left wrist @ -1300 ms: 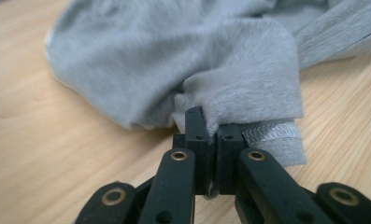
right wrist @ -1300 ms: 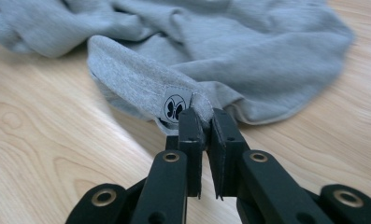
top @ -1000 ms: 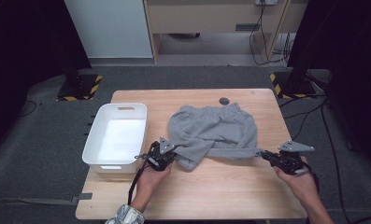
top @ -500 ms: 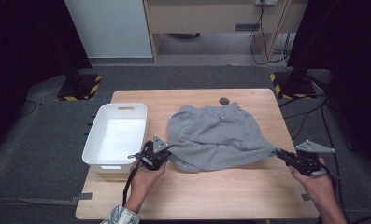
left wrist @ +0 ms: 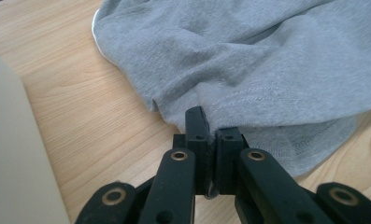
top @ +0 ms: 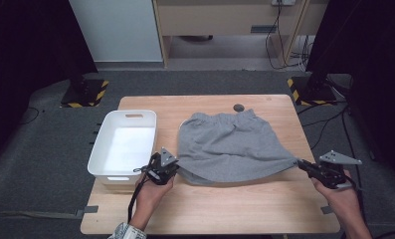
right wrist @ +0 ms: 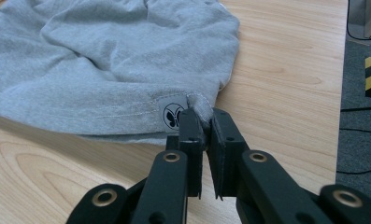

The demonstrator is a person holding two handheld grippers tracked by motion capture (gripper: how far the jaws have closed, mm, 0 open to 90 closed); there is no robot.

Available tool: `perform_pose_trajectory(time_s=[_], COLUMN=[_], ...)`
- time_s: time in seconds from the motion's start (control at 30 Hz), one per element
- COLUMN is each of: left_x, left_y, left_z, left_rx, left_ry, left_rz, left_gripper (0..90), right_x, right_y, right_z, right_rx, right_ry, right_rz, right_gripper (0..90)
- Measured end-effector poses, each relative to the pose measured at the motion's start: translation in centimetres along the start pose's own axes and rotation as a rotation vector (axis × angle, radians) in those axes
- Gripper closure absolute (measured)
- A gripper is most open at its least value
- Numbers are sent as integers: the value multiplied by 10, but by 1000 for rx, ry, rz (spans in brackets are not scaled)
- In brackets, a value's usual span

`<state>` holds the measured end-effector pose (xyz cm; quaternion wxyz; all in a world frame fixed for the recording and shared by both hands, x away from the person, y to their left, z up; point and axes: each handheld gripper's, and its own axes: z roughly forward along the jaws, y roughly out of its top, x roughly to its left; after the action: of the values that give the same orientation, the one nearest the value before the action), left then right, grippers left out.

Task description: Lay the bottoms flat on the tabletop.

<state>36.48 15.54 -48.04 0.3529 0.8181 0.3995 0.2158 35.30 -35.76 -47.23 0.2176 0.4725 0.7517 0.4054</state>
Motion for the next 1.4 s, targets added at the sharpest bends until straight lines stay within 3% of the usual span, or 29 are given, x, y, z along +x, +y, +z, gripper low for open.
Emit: perform_pose_trajectory(time_s=[0.23,0.63,0.77,0.87,1.1,1.23,1.4], left_x=[-9,-12,-13,-15,-19,-20,-19], left_y=[-9,-19,-21,-26,-32,-37,-39], left_z=[6,17,15,14,10,15,19], left_rx=[50,77,58,57,42,71,85], left_ry=[-18,-22,-21,-3,-29,-32,-44], left_rz=[37,50,43,49,18,31,18], left_gripper=[870,861,791,671,512,498,489], right_x=[-1,0,0,0,0,0,0], right_y=[-2,-1,0,0,0,-1,-1], right_z=[-1,-2,-2,-2,-2,-1,-1], right_rx=[5,-3,-7,-5,-6,-4,-5], right_ry=[3,10,12,12,13,12,14], right_rz=[0,0,-4,-2,-3,-2,-1], right_gripper=[845,845,845,844,844,844,844])
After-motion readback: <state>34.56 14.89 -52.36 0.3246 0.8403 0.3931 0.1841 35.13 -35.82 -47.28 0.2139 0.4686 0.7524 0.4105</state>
